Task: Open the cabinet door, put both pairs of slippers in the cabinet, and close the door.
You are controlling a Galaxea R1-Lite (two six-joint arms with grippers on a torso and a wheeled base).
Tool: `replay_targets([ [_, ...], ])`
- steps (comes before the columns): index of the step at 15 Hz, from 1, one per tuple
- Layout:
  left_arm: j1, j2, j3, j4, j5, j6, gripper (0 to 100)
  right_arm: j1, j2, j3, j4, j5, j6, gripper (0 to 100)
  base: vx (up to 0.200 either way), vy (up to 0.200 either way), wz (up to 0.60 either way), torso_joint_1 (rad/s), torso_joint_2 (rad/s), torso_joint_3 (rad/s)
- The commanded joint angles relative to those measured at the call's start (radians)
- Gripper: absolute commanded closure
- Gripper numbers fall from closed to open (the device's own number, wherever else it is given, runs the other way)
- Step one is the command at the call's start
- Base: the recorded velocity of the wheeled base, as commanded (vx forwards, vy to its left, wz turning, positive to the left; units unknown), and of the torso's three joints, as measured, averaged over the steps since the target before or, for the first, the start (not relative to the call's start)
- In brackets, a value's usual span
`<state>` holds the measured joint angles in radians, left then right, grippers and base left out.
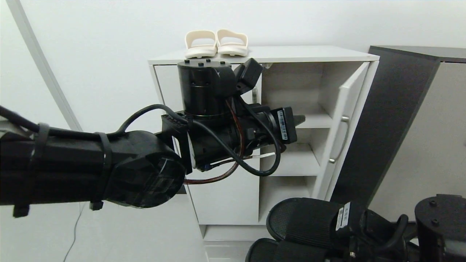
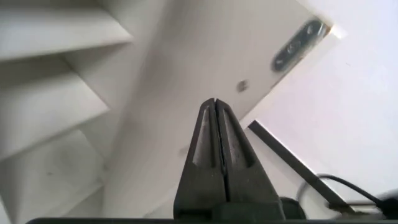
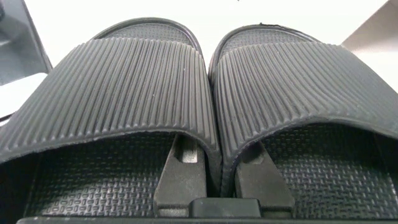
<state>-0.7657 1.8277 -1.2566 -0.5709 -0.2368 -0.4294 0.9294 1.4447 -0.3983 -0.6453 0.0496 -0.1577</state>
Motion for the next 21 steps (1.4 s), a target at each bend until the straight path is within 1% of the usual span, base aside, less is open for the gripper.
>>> replay_targets([
  [1,-0.01,-0.027,0.009,0.0,0.001,0.012,100,0.0,0.0,-0.001,0.0,0.0,0.0,100,0.0,0.0,0.0,0.0,0.0,0.0],
  [3,0.002,-0.042,0.025,0.0,0.002,0.021,100,-0.006,0.006,-0.007,-0.002,0.0,0.003,100,0.0,0.0,0.0,0.0,0.0,0.0],
  [5,0.019,-0.137,0.108,0.0,0.002,0.026,100,-0.055,0.031,-0.047,-0.002,-0.002,0.018,100,0.0,0.0,0.0,0.0,0.0,0.0],
  [6,0.019,-0.199,0.16,0.003,0.002,0.037,100,-0.072,0.039,-0.062,-0.002,-0.002,0.04,100,0.0,0.0,0.0,0.0,0.0,0.0],
  [7,0.019,-0.271,0.221,0.008,0.004,0.055,100,-0.083,0.046,-0.077,-0.004,-0.002,0.066,100,0.0,0.0,0.0,0.0,0.0,0.0],
  [9,0.019,-0.433,0.378,0.014,0.019,0.107,100,-0.104,0.051,-0.085,-0.002,-0.002,0.082,100,0.0,0.0,0.0,0.0,0.0,0.0],
  [11,0.019,-0.562,0.496,0.02,0.065,0.135,100,-0.11,0.054,-0.085,-0.005,-0.002,0.082,100,0.0,0.0,0.0,0.0,0.0,0.0],
  [12,0.02,-0.696,0.588,0.057,0.128,0.155,100,-0.115,0.056,-0.085,-0.008,-0.002,0.082,100,0.0,0.0,0.0,0.0,0.0,0.0],
  [13,0.028,-0.762,0.617,0.091,0.152,0.161,100,-0.116,0.056,-0.086,-0.008,-0.002,0.082,100,0.0,0.0,0.0,0.0,0.0,0.0],
  [14,0.066,-0.874,0.651,0.18,0.174,0.178,100,-0.118,0.056,-0.09,-0.008,-0.002,0.082,100,0.0,0.0,0.0,0.0,0.0,0.0],
  [15,0.105,-0.949,0.668,0.261,0.175,0.202,100,-0.118,0.056,-0.091,-0.008,-0.002,0.082,100,0.0,0.0,0.0,0.0,0.0,0.0],
  [16,0.187,-1.068,0.681,0.394,0.183,0.258,100,-0.121,0.056,-0.096,-0.008,-0.002,0.084,100,0.0,0.0,0.0,0.0,0.0,0.0],
  [17,0.263,-1.154,0.681,0.474,0.189,0.281,100,-0.135,0.06,-0.1,-0.008,0.0,0.084,100,0.0,0.0,0.0,0.0,0.0,0.0],
  [18,0.342,-1.237,0.686,0.549,0.191,0.285,100,-0.165,0.079,-0.113,-0.01,0.001,0.092,100,0.0,0.0,0.0,0.0,0.0,0.0],
  [19,0.404,-1.305,0.687,0.617,0.197,0.288,100,-0.185,0.089,-0.126,-0.01,0.003,0.118,100,0.0,0.0,0.0,0.0,0.0,0.0],
  [20,0.457,-1.367,0.692,0.677,0.217,0.305,100,-0.198,0.094,-0.14,-0.01,0.001,0.145,100,0.0,0.0,0.0,0.0,0.0,0.0],
  [21,0.516,-1.433,0.71,0.721,0.26,0.343,100,-0.208,0.099,-0.155,-0.01,0.001,0.165,100,0.0,0.0,0.0,0.0,0.0,0.0],
])
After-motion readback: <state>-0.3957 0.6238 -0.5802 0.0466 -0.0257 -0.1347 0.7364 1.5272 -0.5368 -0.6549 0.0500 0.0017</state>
